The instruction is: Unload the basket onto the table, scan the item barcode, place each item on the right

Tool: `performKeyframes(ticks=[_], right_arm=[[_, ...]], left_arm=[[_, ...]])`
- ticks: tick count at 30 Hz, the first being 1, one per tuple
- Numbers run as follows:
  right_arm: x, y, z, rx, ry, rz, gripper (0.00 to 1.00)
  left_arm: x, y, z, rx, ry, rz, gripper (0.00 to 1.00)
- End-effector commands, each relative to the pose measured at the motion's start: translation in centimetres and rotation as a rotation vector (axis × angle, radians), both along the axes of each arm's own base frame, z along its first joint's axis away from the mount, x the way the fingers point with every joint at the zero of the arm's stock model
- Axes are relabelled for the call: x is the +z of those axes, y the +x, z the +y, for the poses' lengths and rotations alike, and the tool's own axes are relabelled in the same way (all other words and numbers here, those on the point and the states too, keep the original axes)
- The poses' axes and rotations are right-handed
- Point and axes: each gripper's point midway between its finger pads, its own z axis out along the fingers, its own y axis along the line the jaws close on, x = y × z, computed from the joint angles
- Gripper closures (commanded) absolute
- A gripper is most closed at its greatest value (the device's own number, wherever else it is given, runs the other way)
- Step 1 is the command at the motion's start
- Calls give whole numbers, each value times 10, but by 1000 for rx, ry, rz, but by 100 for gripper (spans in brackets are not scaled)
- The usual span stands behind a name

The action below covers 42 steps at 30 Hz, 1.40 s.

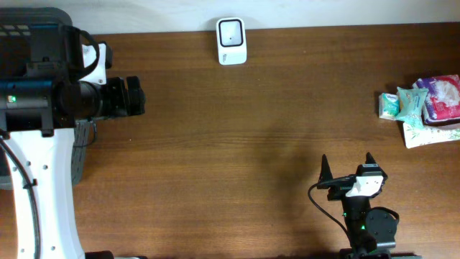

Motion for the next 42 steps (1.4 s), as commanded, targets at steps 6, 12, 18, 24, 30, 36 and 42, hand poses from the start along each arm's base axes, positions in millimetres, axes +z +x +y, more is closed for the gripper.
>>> performKeyframes(ticks=[6, 12, 18, 24, 30, 36, 42], right_arm=[[-4, 0, 0, 2, -44, 8, 1], [-3, 0, 0, 5, -45, 4, 1], [-4, 0, 0, 5, -45, 5, 1], [-3, 0, 0, 5, -45, 4, 1], [-3, 0, 0, 5, -45, 4, 1], [-3, 0, 0, 5, -45, 4, 1], [-3, 0, 0, 5, -45, 4, 1]], left_arm=[[2, 0, -1, -14, 0, -8, 1], [2, 0, -1, -14, 0, -7, 1], [2, 0, -1, -14, 0, -8, 1], [-1, -5, -1, -14, 0, 16, 1], [-27, -15, -34, -111, -34, 57, 1], [-87, -35, -53, -262, -21, -235, 1], [-186, -84, -40, -246, 8, -493, 1]])
